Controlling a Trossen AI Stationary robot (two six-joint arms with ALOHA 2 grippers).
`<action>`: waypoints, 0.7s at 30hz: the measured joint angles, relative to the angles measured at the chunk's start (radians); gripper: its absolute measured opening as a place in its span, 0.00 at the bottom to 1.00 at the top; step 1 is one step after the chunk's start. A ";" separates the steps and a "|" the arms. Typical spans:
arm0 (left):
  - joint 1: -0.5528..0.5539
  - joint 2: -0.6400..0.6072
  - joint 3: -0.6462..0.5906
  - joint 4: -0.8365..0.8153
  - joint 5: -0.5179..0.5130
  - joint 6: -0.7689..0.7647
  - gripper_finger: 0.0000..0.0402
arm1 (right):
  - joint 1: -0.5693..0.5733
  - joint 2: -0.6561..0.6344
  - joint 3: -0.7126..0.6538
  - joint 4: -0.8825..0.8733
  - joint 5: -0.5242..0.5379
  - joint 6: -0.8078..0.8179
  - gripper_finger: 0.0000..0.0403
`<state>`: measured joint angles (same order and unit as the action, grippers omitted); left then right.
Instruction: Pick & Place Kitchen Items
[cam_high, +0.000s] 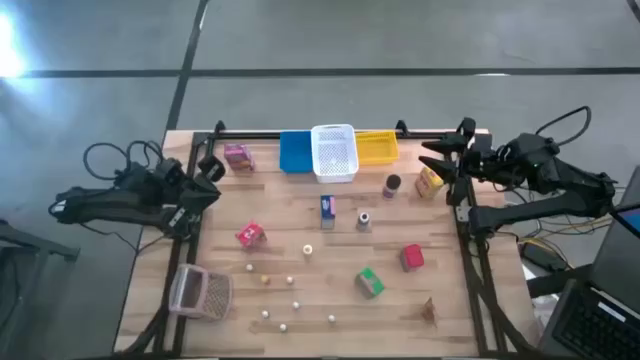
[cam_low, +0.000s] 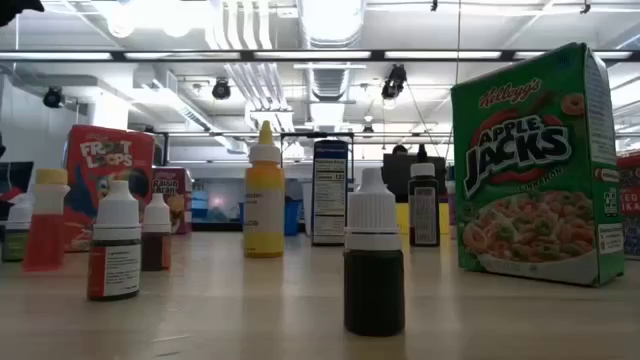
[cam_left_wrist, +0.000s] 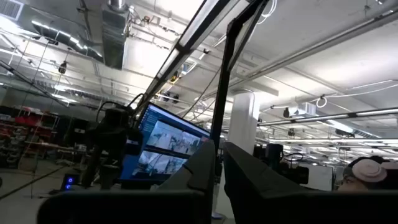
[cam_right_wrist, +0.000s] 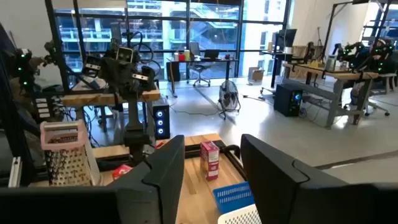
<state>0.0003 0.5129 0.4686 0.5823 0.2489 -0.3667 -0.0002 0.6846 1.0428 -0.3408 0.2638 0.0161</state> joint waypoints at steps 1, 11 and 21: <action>0.000 0.000 0.000 0.000 0.000 0.000 0.10 | 0.000 0.000 0.000 0.000 0.000 0.001 0.40; 0.000 0.000 0.000 0.000 0.000 0.000 0.10 | 0.000 0.000 0.000 0.000 0.000 0.000 0.45; 0.000 0.000 0.000 0.000 0.000 0.000 0.10 | 0.000 0.000 0.000 0.000 0.000 0.000 0.49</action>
<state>0.0004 0.5129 0.4687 0.5823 0.2489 -0.3666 -0.0004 0.6844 1.0426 -0.3408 0.2638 0.0164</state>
